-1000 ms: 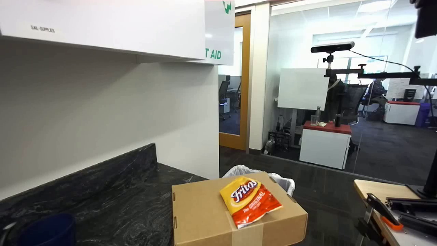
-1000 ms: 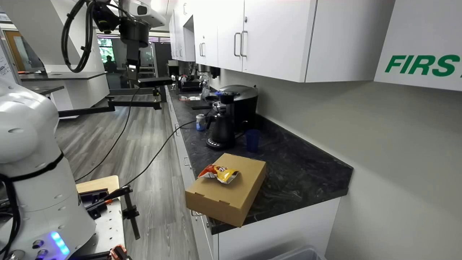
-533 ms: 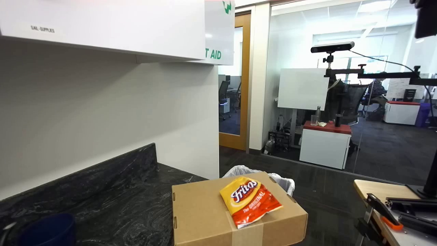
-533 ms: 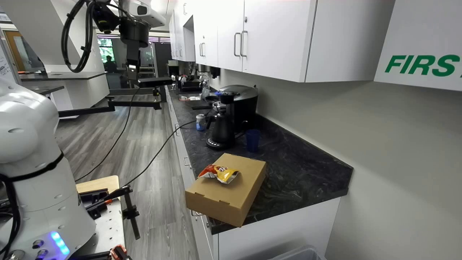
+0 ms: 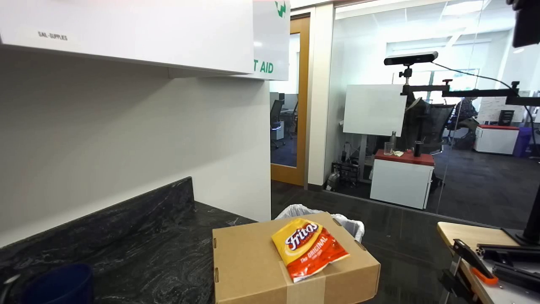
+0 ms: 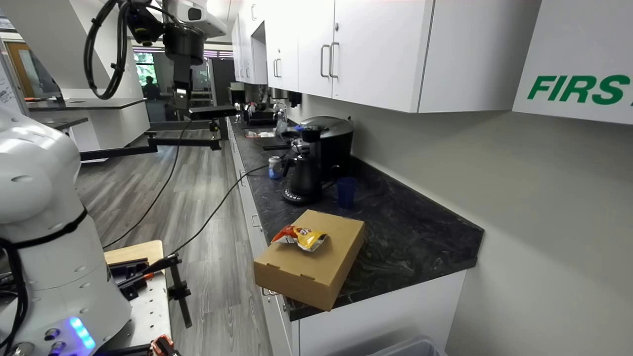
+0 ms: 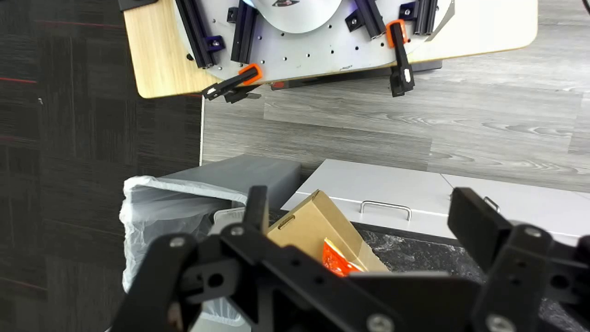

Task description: Take the yellow rapper off of the box and put it in the bin

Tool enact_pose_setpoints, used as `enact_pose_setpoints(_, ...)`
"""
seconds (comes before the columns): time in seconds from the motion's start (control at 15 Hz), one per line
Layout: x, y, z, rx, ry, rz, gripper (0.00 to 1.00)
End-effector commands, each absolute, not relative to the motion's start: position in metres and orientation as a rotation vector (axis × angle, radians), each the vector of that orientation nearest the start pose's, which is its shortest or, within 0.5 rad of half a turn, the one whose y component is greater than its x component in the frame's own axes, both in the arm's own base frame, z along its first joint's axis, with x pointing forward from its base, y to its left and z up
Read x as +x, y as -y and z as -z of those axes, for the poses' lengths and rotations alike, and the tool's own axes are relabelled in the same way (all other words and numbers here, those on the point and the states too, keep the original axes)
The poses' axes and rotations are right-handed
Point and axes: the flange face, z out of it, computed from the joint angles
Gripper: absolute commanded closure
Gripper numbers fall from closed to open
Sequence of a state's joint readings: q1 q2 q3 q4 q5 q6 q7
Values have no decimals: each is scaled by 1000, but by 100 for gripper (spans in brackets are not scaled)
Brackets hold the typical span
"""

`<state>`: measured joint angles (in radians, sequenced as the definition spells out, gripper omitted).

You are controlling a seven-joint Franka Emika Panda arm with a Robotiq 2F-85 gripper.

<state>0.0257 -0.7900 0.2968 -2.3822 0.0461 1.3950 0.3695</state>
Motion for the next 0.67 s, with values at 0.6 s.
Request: enact_pose_setpoints(0.6,263,-110,-475,-3348,-425,-394,0)
